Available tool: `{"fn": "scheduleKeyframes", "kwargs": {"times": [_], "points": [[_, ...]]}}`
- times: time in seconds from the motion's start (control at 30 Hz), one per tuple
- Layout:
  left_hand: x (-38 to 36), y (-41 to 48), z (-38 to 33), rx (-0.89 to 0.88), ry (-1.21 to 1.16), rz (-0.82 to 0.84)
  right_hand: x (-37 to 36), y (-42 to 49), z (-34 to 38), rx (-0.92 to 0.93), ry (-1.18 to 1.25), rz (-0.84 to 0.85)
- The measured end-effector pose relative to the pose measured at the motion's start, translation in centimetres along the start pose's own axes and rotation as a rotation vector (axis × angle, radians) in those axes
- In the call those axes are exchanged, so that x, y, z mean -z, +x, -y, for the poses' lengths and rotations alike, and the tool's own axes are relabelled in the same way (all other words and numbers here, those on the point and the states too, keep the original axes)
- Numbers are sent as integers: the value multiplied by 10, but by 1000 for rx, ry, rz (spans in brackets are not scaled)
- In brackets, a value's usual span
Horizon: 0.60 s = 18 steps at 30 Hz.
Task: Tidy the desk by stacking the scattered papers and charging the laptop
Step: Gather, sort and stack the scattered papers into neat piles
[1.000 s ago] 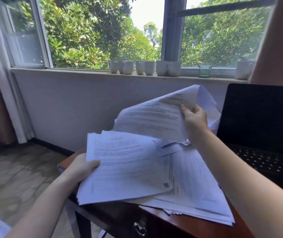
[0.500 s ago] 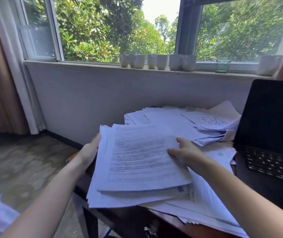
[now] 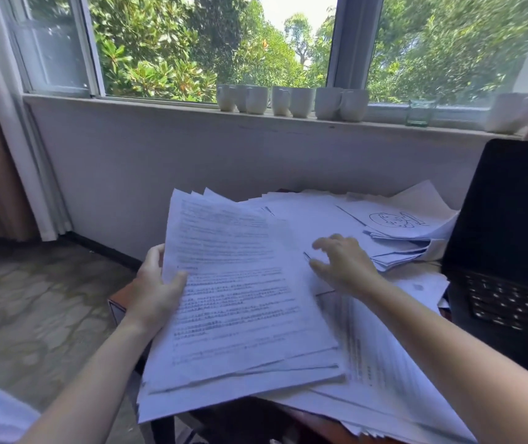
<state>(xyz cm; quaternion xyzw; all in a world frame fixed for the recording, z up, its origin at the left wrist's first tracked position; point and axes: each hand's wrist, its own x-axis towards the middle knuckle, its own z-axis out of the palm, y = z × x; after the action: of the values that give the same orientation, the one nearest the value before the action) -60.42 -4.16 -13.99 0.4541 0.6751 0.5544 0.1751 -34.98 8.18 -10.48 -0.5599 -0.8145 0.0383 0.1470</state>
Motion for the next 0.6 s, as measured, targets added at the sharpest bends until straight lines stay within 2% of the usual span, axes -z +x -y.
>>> {"fn": "scheduleKeyframes", "kwargs": {"times": [0.1, 0.2, 0.37, 0.47, 0.6], "points": [[4, 4, 6, -22, 1, -54, -3, 13, -5, -51, -220, 73], [6, 7, 12, -20, -13, -107, -6, 20, -6, -101, -247, 116], [2, 8, 15, -27, -9, -188, 4, 24, 6, 3, -398, 89], [-1, 8, 15, -19, 47, -173, 2, 25, 11, -1, -433, 98], [-5, 9, 16, 3, 127, -180, 4, 28, 4, -15, -470, 7]]}}
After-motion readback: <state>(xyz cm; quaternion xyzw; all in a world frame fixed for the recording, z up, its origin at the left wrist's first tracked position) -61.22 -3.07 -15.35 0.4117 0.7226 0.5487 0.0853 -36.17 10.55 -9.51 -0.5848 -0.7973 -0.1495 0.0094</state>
